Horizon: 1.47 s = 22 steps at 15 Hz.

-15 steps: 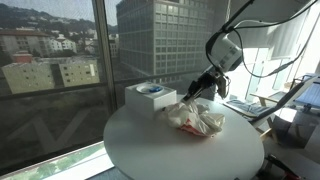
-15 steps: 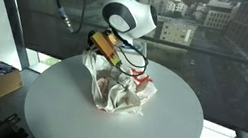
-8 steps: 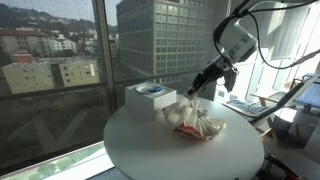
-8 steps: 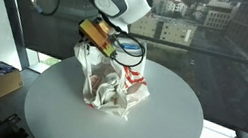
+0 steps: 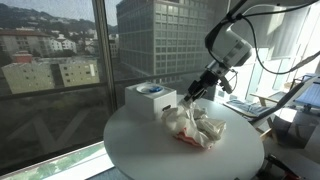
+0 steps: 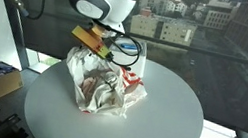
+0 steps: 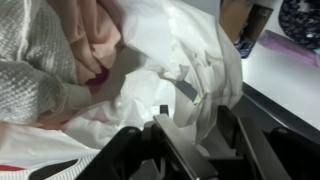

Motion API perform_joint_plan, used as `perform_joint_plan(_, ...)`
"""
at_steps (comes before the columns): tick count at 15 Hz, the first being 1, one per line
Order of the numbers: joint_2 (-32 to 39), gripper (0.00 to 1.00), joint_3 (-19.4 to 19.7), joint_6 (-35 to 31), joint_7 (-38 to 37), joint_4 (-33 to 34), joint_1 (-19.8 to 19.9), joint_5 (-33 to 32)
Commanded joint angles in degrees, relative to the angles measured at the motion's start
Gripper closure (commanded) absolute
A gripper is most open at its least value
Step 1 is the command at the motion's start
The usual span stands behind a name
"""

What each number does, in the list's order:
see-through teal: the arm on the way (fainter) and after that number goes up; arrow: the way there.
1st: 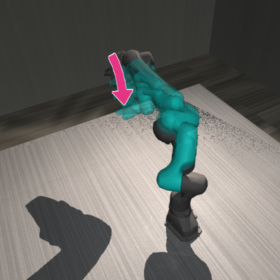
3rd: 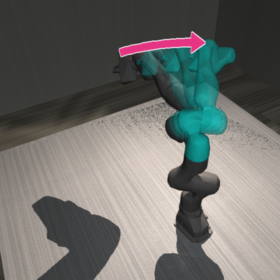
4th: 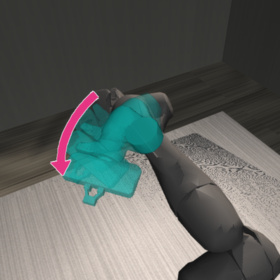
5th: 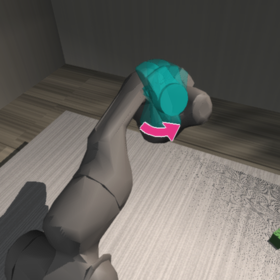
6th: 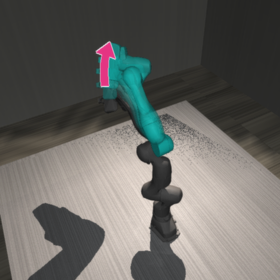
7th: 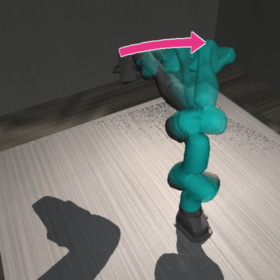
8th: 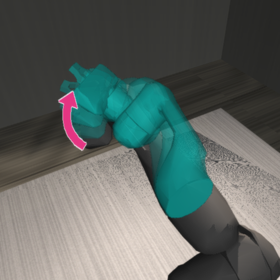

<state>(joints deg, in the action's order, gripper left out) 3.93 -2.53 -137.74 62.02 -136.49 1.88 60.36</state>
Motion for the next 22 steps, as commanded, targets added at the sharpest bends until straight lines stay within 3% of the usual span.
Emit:
perform_joint_plan(1, -4.4, 0.12, -1.0, -13.0, -2.9, -6.6, -3.0, 3.1)
perform_joint_plan(3, -6.3, 0.01, -1.4, -18.5, -4.7, -9.8, -3.3, 5.2)
perform_joint_plan(10, -8.7, 0.00, -1.8, -34.0, -9.7, -16.0, -3.5, 9.9)
perform_joint_plan(15, 3.1, 0.00, -3.6, -49.1, -19.8, -13.1, -4.4, 7.7)
perform_joint_plan(18, 12.3, 0.00, -2.9, -57.9, -24.8, -12.2, -7.0, 8.8)
perform_joint_plan(19, 14.5, 0.00, -1.8, -60.4, -33.1, -13.7, -7.9, 2.0)
perform_joint_plan(20, 17.7, 0.00, -0.6, -62.3, -27.2, -11.5, -10.1, 10.7)
perform_joint_plan(22, 21.7, 0.00, 1.6, -64.0, -26.9, -10.4, -13.2, 15.4)
